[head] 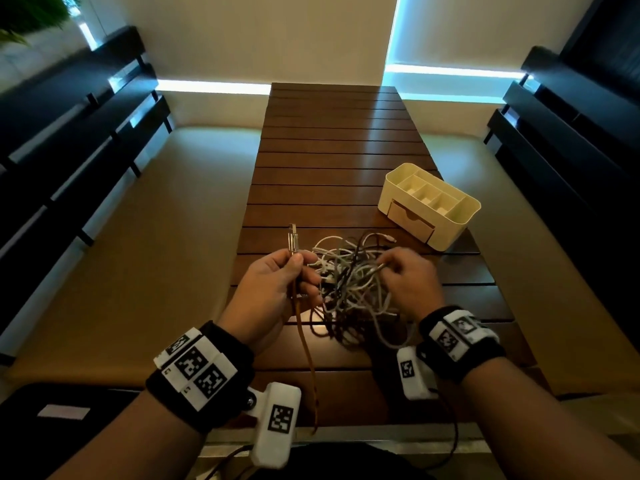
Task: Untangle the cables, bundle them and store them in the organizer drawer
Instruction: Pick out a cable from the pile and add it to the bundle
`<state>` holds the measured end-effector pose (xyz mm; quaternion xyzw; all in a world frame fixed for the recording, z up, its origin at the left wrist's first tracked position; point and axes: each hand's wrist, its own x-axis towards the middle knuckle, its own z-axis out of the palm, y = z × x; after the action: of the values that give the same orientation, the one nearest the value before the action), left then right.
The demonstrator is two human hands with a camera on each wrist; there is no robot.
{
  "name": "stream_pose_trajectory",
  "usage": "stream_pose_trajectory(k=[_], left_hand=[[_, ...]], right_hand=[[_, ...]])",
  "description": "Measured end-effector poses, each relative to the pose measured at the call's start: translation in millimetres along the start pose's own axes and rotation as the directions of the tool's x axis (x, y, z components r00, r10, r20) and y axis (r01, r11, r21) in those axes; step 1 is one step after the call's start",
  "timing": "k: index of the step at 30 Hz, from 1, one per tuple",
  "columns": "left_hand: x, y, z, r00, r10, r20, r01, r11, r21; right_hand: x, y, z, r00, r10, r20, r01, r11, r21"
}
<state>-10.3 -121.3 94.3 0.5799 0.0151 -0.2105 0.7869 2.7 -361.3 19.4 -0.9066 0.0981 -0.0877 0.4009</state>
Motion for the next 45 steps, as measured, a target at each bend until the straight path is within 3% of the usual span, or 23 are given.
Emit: stream_pose_trajectory(k=[2, 3, 6, 7, 9, 11, 12, 14, 17, 19, 22, 25, 29, 32, 34, 37, 40, 45], left_hand=[[2, 1, -2, 1.000, 0.003, -0.012, -0.003, 1.000, -0.010], [4, 2, -3, 1.000, 0.003, -0.020, -0.003, 1.000, -0.011], [9, 3, -4, 0.999, 0.009, -0.039, -0.007, 0.998, 0.055], [11, 4, -4, 0.999, 0.016, -0.042, -0.012, 0.995, 0.098], [16, 3, -4, 0.998, 0.023, -0.050, -0.013, 0.985, 0.174], [22, 2, -6, 0.998, 0.023, -0.059, -0.010, 0.978, 0.207], [25, 1, -7, 0.998, 0.024, -0.060, -0.011, 0.977, 0.214], [29, 0, -7, 0.998, 0.027, -0.056, -0.014, 0.975, 0.222], [34, -1, -8, 0.998, 0.024, -0.057, -0.011, 0.976, 0.218], [35, -2, -10, 0.998, 0.025, -0.064, -0.011, 0.976, 0.216], [34, -3, -14, 0.997, 0.027, -0.077, -0.011, 0.980, 0.200], [32, -4, -18, 0.996, 0.029, -0.086, -0.014, 0.986, 0.169], [30, -6, -21, 0.996, 0.021, -0.091, -0.008, 0.990, 0.142], [30, -7, -21, 0.996, 0.011, -0.092, 0.002, 0.990, 0.141], [31, -7, -21, 0.996, 0.000, -0.094, 0.012, 0.991, 0.130], [32, -8, -18, 0.996, -0.011, -0.083, 0.018, 0.995, 0.095], [33, -10, -14, 0.997, -0.015, -0.070, 0.019, 0.998, 0.058], [33, -13, -8, 0.999, -0.018, -0.050, 0.019, 1.000, 0.023]], right_hand=[[7, 1, -16, 0.988, 0.033, -0.152, -0.022, 0.997, 0.076], [9, 5, -20, 0.988, 0.055, -0.146, -0.047, 0.997, 0.055], [10, 12, -18, 0.968, 0.201, 0.148, -0.156, 0.949, -0.274], [9, 14, -14, 0.957, 0.229, 0.179, -0.154, 0.922, -0.355], [8, 9, -12, 0.981, 0.174, 0.084, -0.142, 0.946, -0.293], [4, -6, -9, 0.997, 0.047, -0.067, -0.055, 0.992, -0.112], [2, -15, -6, 0.997, 0.000, -0.080, -0.004, 0.999, -0.042], [-5, -32, 8, 0.994, -0.068, 0.081, 0.065, 0.997, 0.041], [-11, -37, 41, 0.914, -0.056, 0.402, 0.088, 0.994, -0.062], [-10, -32, 64, 0.894, -0.013, 0.448, 0.172, 0.934, -0.315], [-12, -23, 86, 0.866, 0.112, 0.487, 0.244, 0.756, -0.607], [-15, -17, 96, 0.846, 0.094, 0.524, 0.357, 0.631, -0.689], [-12, -13, 92, 0.842, 0.092, 0.532, 0.362, 0.634, -0.683], [-11, -24, 77, 0.864, 0.098, 0.494, 0.283, 0.718, -0.636], [-10, -36, 61, 0.908, 0.105, 0.405, 0.145, 0.829, -0.540], [-7, -54, 30, 0.959, 0.158, 0.234, -0.110, 0.973, -0.205], [-7, -67, 3, 0.967, 0.197, 0.163, -0.218, 0.968, 0.125], [-17, -67, -11, 0.973, 0.163, 0.161, -0.202, 0.943, 0.263]])
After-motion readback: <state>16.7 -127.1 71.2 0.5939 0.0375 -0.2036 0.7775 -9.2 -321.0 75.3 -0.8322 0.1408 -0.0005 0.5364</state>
